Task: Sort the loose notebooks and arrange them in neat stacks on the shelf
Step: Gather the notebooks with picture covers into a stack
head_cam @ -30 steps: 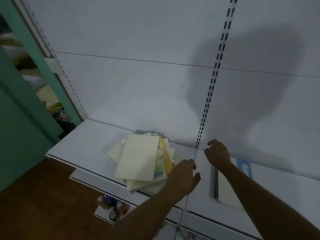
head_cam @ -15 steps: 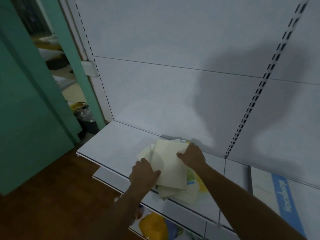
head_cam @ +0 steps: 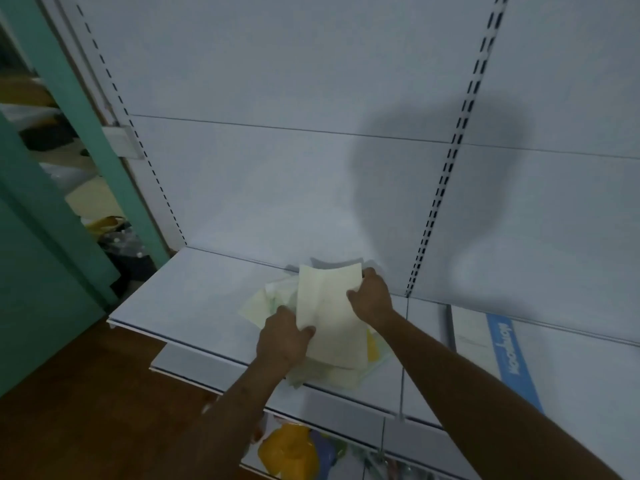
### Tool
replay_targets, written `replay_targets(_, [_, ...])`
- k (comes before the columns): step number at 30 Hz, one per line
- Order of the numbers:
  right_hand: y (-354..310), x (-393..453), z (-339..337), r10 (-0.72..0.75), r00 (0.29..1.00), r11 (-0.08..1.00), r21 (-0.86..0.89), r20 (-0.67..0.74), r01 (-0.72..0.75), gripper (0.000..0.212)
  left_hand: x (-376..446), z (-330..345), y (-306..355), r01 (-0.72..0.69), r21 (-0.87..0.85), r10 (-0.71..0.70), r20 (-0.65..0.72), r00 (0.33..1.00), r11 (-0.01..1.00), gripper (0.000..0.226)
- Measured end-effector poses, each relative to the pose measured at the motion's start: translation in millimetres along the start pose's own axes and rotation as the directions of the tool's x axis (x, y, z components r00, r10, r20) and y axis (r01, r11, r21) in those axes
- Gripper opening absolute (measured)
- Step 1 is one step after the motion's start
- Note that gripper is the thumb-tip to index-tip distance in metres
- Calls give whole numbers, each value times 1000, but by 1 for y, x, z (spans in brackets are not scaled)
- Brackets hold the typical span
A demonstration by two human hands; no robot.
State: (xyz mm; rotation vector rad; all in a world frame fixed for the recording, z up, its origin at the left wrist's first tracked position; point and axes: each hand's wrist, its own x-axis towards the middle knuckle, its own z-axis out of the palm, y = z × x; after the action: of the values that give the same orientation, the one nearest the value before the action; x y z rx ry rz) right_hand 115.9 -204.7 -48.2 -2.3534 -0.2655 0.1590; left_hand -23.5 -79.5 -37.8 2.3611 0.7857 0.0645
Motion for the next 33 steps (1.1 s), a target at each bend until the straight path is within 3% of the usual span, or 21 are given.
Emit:
replay_targets(5, [36, 1, -48, 57, 995, 998, 10, -84, -56, 38, -16, 27, 42, -68, -3, 68, 33, 997, 998, 53])
replay_targets(9, [76, -3, -83, 93, 989, 996, -5, -119, -94, 47, -31, 58, 73, -106, -25, 108, 89, 990, 994, 50])
replay_targets(18, [149, -16, -130, 199, 962, 979, -8, -185, -204, 44, -56, 123, 114, -227, 39, 210, 253, 944, 973, 41])
replay_targets(22, [168, -17, -134, 239, 956, 970, 4, -172, -242, 42, -58, 141, 120, -184, 23, 169, 297, 940, 983, 47])
replay_targets(27, [183, -16, -125, 256, 956, 966, 0, -141, -259, 39, -60, 155, 112, -139, 18, 123, 367, 922, 990, 34])
replay_targets(33, [190, -8, -112, 255, 961, 967, 7, -109, -256, 38, -52, 160, 106, -131, 28, 115, 319, 941, 991, 9])
